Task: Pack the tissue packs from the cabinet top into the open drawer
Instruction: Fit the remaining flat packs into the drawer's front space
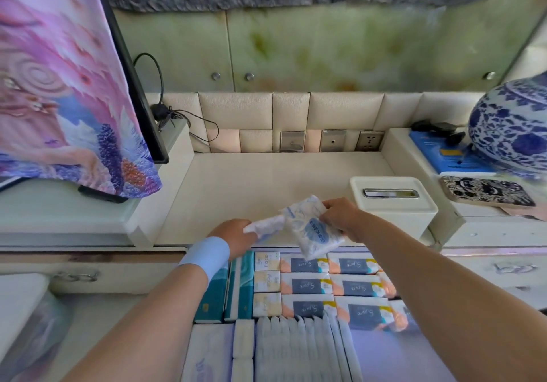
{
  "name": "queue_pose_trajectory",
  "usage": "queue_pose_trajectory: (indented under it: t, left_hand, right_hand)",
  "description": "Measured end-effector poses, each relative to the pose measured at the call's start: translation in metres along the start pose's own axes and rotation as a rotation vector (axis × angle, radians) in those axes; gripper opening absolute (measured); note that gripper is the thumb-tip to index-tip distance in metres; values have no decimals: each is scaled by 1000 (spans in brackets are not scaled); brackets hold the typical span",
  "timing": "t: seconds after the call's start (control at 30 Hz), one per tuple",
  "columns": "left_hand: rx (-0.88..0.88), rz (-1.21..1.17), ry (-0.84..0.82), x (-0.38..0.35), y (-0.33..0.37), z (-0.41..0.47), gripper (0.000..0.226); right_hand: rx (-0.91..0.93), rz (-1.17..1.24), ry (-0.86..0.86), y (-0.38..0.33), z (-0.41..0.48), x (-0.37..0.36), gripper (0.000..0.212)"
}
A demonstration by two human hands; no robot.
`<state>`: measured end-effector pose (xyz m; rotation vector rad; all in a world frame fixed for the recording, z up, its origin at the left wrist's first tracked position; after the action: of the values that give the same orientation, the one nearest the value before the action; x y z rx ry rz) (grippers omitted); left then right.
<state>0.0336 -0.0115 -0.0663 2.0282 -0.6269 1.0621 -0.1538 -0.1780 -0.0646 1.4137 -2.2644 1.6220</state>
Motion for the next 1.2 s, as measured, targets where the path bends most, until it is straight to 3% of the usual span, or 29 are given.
queue_pose_trajectory:
  t: [0.1, 0.2, 0.37, 0.6, 0.67, 0.73, 0.8, 0.87, 0.93, 1.07, 1.2]
  left_hand:
    - [70, -357, -20, -7, -8, -17, 31]
    - [103, -563, -113, -25, -9, -41, 32]
    - [84, -642, -152, -58, 2, -71, 24]
    - [78, -184, -205, -106, 24, -96, 17]
    - [58, 95, -178, -109, 26, -97, 31]
    - [-19, 171, -37, -98, 38, -95, 44]
    - [-90, -84, 31, -82, 59, -100, 42]
    - [-100, -493, -82, -76, 79, -105, 33]
    - [-71, -743, -239, -80, 91, -109, 29]
    - [-24, -850, -206, -79, 91, -108, 30]
    - [41, -1035, -193, -80, 99, -106, 22]
  right_hand:
    - [5, 14, 0, 12, -25, 4, 38]
    - [1, 123, -11, 31, -52, 3, 31]
    - [-11, 186, -19, 66, -92, 5, 25]
    - [-6, 62, -37, 104, -129, 13, 16]
    - [5, 59, -51, 106, -137, 14, 20]
    - [12, 80, -56, 105, -140, 16, 22]
    - [26, 98, -60, 104, -141, 16, 18]
    - [54, 104, -57, 103, -143, 16, 16]
    - [77, 109, -44, 103, -143, 15, 17]
    - [45, 245, -56, 103, -143, 11, 32]
    - [98, -4, -8, 94, -146, 8, 51]
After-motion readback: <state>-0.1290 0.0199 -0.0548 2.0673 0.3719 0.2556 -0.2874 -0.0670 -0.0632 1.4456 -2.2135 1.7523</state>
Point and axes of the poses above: each hand's wrist, its own z-axis towards the middle knuckle, its own x-axis out of the back of the hand, y = z × x, the point moved 6 cm from there along z, towards the middle knuckle, and after that the axes turned 1 degree about y, right-handed, at the moved point
